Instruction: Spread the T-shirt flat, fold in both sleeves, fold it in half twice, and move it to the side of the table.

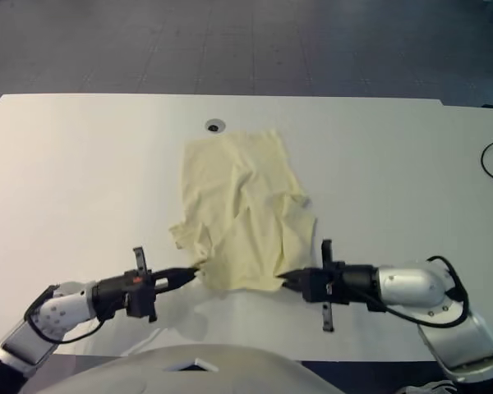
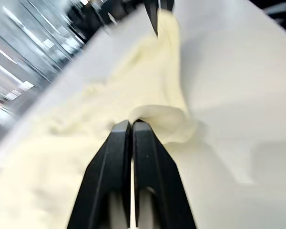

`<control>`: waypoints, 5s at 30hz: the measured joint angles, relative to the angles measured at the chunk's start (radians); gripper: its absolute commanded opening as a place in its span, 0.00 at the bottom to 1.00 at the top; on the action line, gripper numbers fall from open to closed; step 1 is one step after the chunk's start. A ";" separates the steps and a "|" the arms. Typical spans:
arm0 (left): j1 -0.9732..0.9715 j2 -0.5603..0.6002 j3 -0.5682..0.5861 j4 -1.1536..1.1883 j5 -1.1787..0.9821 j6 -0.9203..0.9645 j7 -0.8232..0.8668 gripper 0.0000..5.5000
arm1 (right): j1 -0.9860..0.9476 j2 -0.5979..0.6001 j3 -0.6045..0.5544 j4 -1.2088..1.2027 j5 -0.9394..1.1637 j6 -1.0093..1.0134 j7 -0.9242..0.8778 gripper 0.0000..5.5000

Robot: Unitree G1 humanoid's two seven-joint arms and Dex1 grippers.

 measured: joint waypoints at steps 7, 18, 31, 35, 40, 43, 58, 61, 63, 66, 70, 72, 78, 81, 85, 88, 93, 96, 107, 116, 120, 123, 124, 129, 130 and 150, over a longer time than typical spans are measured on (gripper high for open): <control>0.029 0.040 0.060 0.007 0.045 0.016 -0.034 0.05 | 0.058 -0.020 0.014 -0.027 -0.003 -0.006 0.012 0.00; 0.187 0.127 0.118 -0.091 0.013 0.034 -0.115 0.37 | 0.100 -0.031 -0.034 -0.069 0.033 0.006 0.005 0.26; 0.114 0.082 0.295 -0.127 -0.209 0.146 -0.091 0.75 | 0.076 -0.030 -0.219 -0.083 0.132 0.054 -0.014 0.63; -0.059 -0.050 0.235 0.022 0.059 0.168 0.029 0.87 | -0.053 0.019 -0.125 0.041 -0.010 0.058 -0.131 0.75; -0.155 -0.160 0.145 0.135 0.280 0.144 0.129 0.98 | -0.149 0.041 -0.034 0.221 -0.160 0.048 -0.214 0.90; -0.194 -0.208 0.112 0.170 0.311 0.127 0.157 0.98 | -0.229 0.081 0.011 0.320 -0.232 0.070 -0.277 0.98; -0.210 -0.191 0.134 0.207 0.309 0.116 0.169 0.98 | -0.347 0.129 0.082 0.489 -0.333 0.017 -0.374 0.98; -0.196 -0.174 0.147 0.209 0.309 0.110 0.171 0.98 | -0.325 0.095 0.064 0.487 -0.334 0.013 -0.371 0.98; -0.190 -0.162 0.153 0.217 0.308 0.103 0.175 0.98 | -0.305 0.072 0.045 0.485 -0.333 0.013 -0.370 0.98; -0.181 -0.155 0.163 0.226 0.308 0.096 0.183 0.98 | -0.268 0.046 0.023 0.467 -0.332 0.015 -0.368 0.98; -0.152 -0.117 0.198 0.225 0.297 0.094 0.184 0.98 | -0.223 0.023 -0.006 0.445 -0.327 0.021 -0.365 0.98; -0.134 -0.107 0.216 0.222 0.283 0.095 0.184 0.98 | -0.211 0.020 -0.011 0.444 -0.325 0.026 -0.365 0.98; -0.065 -0.054 0.270 0.207 0.246 0.091 0.177 0.98 | -0.171 0.006 -0.043 0.430 -0.324 0.039 -0.366 0.98; -0.040 -0.035 0.293 0.205 0.233 0.086 0.170 0.98 | -0.149 0.004 -0.060 0.414 -0.322 0.061 -0.367 0.98; -0.006 -0.011 0.320 0.184 0.221 0.090 0.153 0.98 | -0.116 0.001 -0.081 0.379 -0.321 0.106 -0.367 0.98; 0.033 0.005 0.354 0.168 0.209 0.100 0.145 0.98 | -0.085 0.001 -0.101 0.341 -0.314 0.152 -0.365 0.98; 0.081 0.018 0.385 0.119 0.181 0.123 0.106 0.98 | -0.047 0.004 -0.121 0.277 -0.273 0.230 -0.342 0.98; 0.066 0.019 0.386 0.113 0.178 0.140 0.095 0.98 | -0.013 0.016 -0.130 0.200 -0.209 0.295 -0.302 0.98; -0.068 -0.064 0.425 0.092 0.138 0.222 0.156 0.98 | -0.077 0.028 -0.238 0.032 -0.112 0.494 -0.313 0.98; -0.083 -0.212 0.355 -0.061 -0.078 0.628 0.142 0.98 | -0.165 0.084 -0.080 0.048 -0.129 0.501 -0.363 0.98; -0.008 -0.250 0.400 -0.152 -0.284 0.900 0.132 0.98 | -0.169 0.094 -0.053 0.067 -0.133 0.506 -0.376 0.98; 0.039 -0.250 0.449 -0.213 -0.368 1.009 0.132 0.89 | -0.170 0.095 -0.050 0.076 -0.134 0.506 -0.380 0.98; 0.060 -0.250 0.465 -0.243 -0.400 1.046 0.132 0.85 | -0.169 0.095 -0.049 0.076 -0.134 0.506 -0.381 0.98; 0.122 -0.259 0.479 -0.331 -0.471 1.126 0.131 0.72 | -0.168 0.095 -0.035 0.083 -0.138 0.506 -0.382 0.98; 0.123 -0.264 0.479 -0.338 -0.477 1.134 0.132 0.68 | -0.168 0.095 -0.033 0.085 -0.139 0.506 -0.382 0.98; 0.057 -0.284 0.412 -0.200 -0.407 1.109 0.107 0.06 | -0.148 0.095 -0.029 0.086 -0.158 0.506 -0.383 0.98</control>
